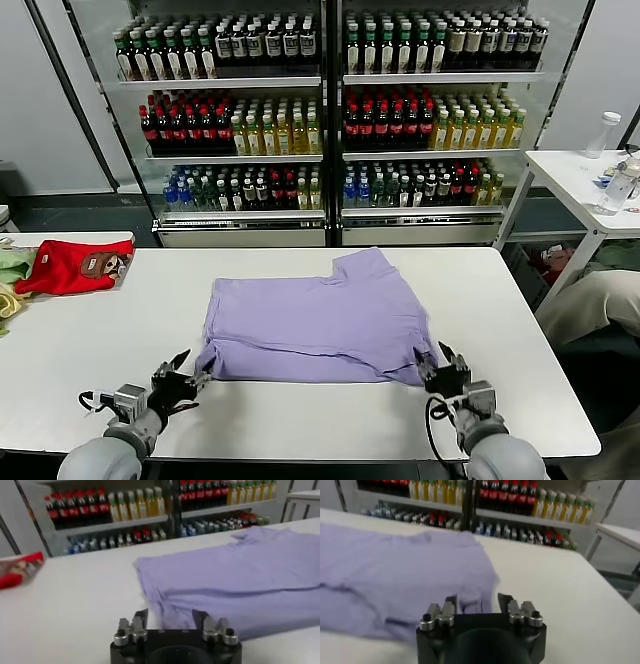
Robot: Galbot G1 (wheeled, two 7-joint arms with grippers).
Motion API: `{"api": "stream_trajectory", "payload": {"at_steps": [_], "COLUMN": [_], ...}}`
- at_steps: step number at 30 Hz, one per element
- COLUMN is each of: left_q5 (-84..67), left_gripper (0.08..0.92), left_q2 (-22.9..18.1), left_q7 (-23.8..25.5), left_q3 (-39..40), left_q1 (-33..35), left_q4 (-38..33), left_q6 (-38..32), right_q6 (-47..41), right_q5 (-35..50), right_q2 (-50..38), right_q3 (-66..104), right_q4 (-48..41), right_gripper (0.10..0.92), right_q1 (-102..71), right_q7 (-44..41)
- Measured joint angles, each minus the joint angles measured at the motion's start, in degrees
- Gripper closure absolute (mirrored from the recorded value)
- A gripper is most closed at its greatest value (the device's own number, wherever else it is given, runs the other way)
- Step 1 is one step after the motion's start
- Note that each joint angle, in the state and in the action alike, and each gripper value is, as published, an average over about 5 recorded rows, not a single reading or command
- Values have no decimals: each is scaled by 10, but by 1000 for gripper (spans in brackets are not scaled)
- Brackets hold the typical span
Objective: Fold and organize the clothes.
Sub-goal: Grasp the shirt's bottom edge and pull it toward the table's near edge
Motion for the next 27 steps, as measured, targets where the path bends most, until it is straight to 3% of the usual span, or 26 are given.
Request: {"api": "stream_trajectory", "payload": {"at_steps": [3,6,23,27], "left_q5": [-12,-25,-57,-64], "left_gripper": [229,239,730,838], "left_q2": [-4,-8,-24,-21], "left_q7": [-6,-11,-20,-22], "left_q3": [0,-1,1,-5], "left_q1": [3,5,14,25], "left_q4": [-1,0,-2,-13], "left_q6": [9,14,25,28], "right_q6": [-6,-13,-40,-46], "right_q5": [10,22,68,70], "right_q2": [-2,-2,-16,-25], "right_q3": [-1,-3,9,30], "right_q4": [4,7,31,61], "right_gripper": [302,388,860,914], "right_q1": [-5,-7,-34,-65], "right_q7": [3,6,3,-1]}}
